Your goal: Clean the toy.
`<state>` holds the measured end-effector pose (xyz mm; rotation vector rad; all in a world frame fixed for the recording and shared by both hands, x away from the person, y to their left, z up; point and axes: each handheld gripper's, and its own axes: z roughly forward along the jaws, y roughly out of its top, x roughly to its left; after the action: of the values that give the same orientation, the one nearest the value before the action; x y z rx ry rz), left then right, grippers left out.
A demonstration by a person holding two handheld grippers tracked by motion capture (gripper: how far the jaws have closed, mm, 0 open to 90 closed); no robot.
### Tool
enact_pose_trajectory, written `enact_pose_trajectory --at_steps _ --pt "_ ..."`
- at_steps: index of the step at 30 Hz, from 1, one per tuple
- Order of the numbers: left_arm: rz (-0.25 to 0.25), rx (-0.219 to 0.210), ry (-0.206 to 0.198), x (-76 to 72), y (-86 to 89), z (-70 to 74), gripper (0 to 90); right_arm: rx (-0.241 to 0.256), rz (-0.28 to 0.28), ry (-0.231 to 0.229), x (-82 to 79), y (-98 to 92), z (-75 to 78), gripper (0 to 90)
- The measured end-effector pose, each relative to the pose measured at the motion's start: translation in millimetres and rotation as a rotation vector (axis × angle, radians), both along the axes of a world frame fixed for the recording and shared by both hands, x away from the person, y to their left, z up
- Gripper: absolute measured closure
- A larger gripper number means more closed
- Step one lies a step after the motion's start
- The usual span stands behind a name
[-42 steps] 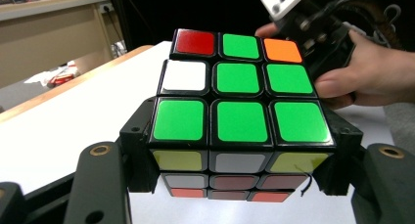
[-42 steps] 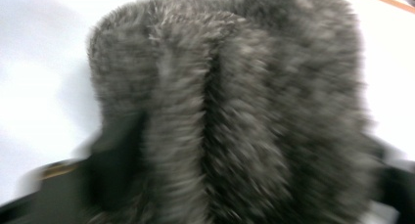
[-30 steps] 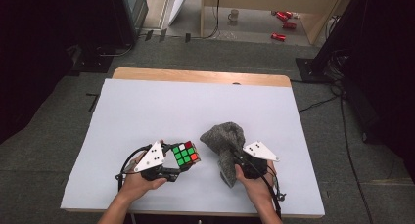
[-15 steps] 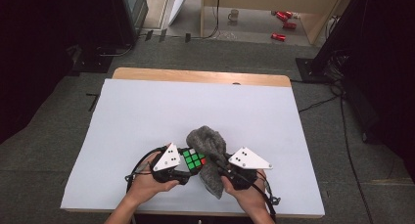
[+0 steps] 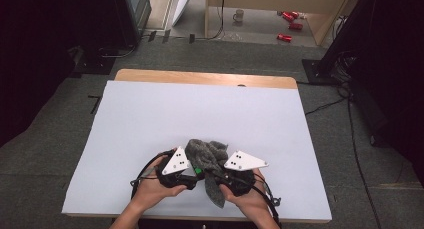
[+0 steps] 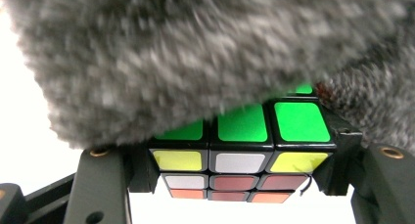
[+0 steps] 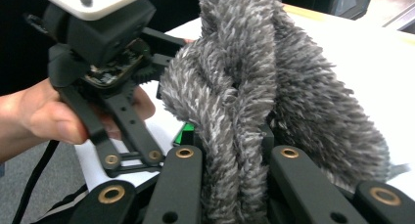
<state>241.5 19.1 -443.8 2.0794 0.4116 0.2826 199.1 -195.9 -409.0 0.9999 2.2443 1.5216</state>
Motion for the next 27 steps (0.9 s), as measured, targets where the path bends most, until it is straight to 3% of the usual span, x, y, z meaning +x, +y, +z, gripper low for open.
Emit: enact_pose_trajectory --at_steps 7,10,15,17,18,19,20,21,23,25,26,27 --pt "0.006 -0.003 0.017 2.1 0.1 -1.1 34.7 0.004 -0.057 -0.001 3.0 -7.1 -0.7 81.7" --pt "0.021 0.0 0.007 1.1 -1.4 -0.9 34.6 0.026 -0.021 -0.005 -1.0 -0.6 -0.5 81.4" --pt "0.021 0.003 0.002 0.9 0.0 -1.3 34.6 0.017 -0.013 -0.003 -1.8 4.9 -2.0 81.2" --pt "0.019 0.01 -0.003 0.6 0.3 -1.1 34.6 0.021 -0.041 0.001 1.6 0.1 -3.3 81.3" --pt "0.013 0.008 0.001 0.5 0.3 -1.5 34.6 0.011 -0.09 -0.006 4.5 -6.4 -4.7 81.2" --pt "0.013 0.008 0.001 0.5 0.3 -1.5 34.6 0.011 -0.09 -0.006 4.5 -6.4 -4.7 81.2" --pt "0.008 -0.015 0.007 0.9 1.7 0.1 34.6 0.01 -0.148 -0.003 7.2 -13.8 -5.9 81.3" --pt "0.008 -0.015 0.007 0.9 1.7 0.1 34.6 0.01 -0.148 -0.003 7.2 -13.8 -5.9 81.3" --pt "0.009 -0.02 0.004 1.1 2.0 1.9 34.6 0.064 -0.14 0.018 8.0 -19.6 -5.7 81.3" --pt "0.009 -0.01 -0.003 0.4 1.1 2.1 34.6 0.084 -0.106 0.011 4.6 -16.6 -2.7 81.2" --pt "0.008 -0.003 -0.006 -0.5 -0.4 1.5 34.6 0.093 -0.063 0.002 0.1 -9.3 0.3 81.2" --pt "0.008 -0.003 -0.006 -0.5 -0.4 1.5 34.6 0.093 -0.063 0.002 0.1 -9.3 0.3 81.2"
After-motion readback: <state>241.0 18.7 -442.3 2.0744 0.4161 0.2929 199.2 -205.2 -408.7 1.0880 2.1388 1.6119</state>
